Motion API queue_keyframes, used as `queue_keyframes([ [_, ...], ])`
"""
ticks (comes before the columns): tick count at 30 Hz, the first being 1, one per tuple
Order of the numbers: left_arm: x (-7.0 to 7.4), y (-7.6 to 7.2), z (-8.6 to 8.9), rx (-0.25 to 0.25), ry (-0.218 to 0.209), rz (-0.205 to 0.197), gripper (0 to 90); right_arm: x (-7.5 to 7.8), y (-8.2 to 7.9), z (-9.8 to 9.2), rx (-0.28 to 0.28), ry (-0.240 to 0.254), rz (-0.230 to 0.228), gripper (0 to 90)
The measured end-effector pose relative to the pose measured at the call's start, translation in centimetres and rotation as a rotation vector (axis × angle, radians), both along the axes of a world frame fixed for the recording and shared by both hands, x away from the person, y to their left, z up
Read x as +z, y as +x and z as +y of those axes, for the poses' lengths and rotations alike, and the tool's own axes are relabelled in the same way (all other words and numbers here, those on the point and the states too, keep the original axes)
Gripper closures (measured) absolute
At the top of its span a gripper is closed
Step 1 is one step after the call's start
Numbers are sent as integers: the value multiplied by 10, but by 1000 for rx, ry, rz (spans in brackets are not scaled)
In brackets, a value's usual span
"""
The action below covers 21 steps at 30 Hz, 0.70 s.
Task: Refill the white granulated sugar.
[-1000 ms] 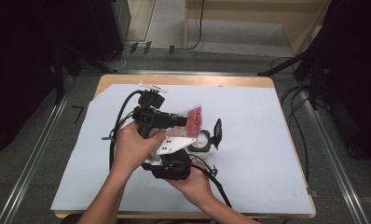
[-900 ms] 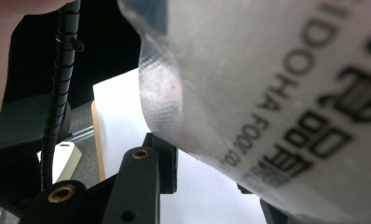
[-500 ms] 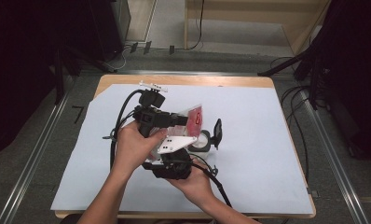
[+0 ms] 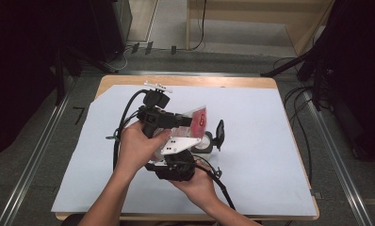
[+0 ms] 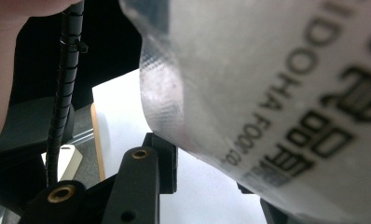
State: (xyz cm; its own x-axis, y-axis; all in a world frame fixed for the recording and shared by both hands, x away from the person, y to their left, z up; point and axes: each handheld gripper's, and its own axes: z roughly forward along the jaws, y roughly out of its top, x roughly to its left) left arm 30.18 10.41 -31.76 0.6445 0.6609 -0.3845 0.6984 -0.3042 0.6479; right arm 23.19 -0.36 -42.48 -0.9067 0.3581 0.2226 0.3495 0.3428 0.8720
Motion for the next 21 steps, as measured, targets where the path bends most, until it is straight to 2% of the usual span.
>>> queue_keyframes([
  [21, -1, 1, -3, -11, 2, -5, 753, -1, -1, -3, -11, -1, 1, 665],
])
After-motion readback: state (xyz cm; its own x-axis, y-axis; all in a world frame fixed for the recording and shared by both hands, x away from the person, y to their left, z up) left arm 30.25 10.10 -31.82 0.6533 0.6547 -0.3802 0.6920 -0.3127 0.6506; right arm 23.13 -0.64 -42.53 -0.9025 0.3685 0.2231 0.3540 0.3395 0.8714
